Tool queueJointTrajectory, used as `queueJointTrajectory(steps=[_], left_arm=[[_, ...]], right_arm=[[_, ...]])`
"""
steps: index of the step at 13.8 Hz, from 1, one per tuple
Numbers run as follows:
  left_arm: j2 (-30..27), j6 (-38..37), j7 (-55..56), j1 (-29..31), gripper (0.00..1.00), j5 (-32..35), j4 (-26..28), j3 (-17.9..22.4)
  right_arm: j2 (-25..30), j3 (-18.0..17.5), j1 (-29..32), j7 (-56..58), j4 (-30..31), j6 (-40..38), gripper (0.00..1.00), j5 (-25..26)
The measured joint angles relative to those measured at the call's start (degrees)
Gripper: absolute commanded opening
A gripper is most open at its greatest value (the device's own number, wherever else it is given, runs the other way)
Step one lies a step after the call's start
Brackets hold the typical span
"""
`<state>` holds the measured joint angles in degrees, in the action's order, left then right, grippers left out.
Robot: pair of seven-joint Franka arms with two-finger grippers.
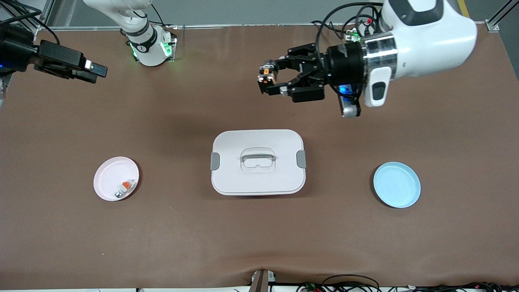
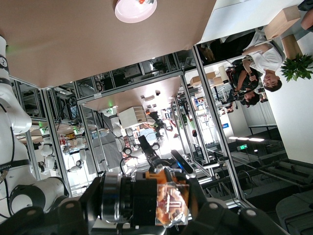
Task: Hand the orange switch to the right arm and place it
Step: 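Carry the switch above the box while the right gripper reaches toward it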
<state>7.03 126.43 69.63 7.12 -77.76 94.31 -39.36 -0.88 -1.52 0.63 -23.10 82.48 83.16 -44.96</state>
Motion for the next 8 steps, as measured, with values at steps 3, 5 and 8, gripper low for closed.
queueJointTrajectory(steps=[3,5,8], left_arm=[[0.7,0.0,-0.2,-1.2,0.10,0.0,0.3,-0.2],[1.6,0.0,-0.9,-2.3,0.10,-0.1,0.3,-0.2],[3.9,0.6,-2.2,-3.6,0.10,-0.2,-0.2,-0.2]], right_arm=[[0.0,-0.1,-4.0,-5.0,-0.3,3.5,1.00,0.1],[0.1,-0.1,-6.9,-7.3,-0.7,5.9,1.00,1.0],[0.2,-0.2,-12.9,-12.0,-4.1,8.6,1.00,7.8]])
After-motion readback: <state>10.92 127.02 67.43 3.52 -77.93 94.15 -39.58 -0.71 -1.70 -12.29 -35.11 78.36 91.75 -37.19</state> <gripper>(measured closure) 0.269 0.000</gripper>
